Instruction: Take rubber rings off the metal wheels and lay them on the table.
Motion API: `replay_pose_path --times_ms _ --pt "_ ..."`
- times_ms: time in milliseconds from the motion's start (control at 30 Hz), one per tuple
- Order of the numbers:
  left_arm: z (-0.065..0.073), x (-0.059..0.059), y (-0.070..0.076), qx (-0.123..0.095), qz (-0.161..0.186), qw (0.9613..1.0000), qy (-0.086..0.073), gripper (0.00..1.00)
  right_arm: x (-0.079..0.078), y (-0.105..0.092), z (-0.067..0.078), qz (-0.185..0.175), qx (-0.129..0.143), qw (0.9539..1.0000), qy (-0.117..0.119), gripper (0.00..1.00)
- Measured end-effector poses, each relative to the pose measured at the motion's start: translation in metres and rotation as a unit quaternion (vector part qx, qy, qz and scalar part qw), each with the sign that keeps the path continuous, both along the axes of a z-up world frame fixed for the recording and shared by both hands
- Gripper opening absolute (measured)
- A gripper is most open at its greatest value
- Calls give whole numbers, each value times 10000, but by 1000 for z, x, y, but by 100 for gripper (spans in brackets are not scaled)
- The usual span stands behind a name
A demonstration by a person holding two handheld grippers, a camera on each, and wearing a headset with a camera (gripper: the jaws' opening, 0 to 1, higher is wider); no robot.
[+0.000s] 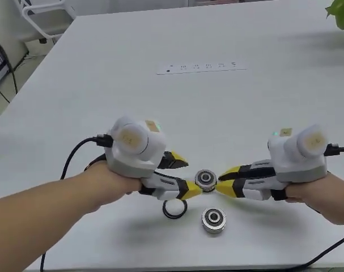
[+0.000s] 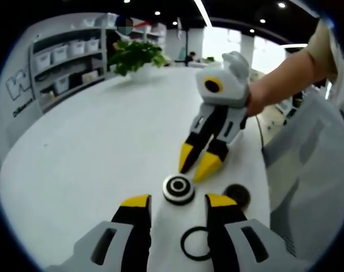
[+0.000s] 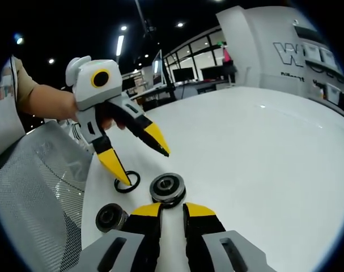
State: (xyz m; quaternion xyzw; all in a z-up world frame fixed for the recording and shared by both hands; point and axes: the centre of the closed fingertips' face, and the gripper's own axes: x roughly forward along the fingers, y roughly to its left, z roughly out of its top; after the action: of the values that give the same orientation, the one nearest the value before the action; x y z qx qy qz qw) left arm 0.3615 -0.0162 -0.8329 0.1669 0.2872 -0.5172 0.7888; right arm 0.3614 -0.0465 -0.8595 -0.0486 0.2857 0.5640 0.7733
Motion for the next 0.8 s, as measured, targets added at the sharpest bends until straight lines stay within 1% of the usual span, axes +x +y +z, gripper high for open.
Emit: replay_pose_path --times_ms 233,467,667,800 --pt "-2 2 -7 -55 -24 10000 24 33 1 2 0 30 50 10000 -18 10" --pt "-4 5 -13 -91 -30 10000 -4 25 1 2 0 15 77 10000 -10 9" --pt "-7 5 -17 -62 -79 9999 -12 22 0 2 1 4 98 10000 -9 8" --pt "-10 5 -19 2 -128 9999 -28 20 -2 3 2 9 94 10000 -20 8"
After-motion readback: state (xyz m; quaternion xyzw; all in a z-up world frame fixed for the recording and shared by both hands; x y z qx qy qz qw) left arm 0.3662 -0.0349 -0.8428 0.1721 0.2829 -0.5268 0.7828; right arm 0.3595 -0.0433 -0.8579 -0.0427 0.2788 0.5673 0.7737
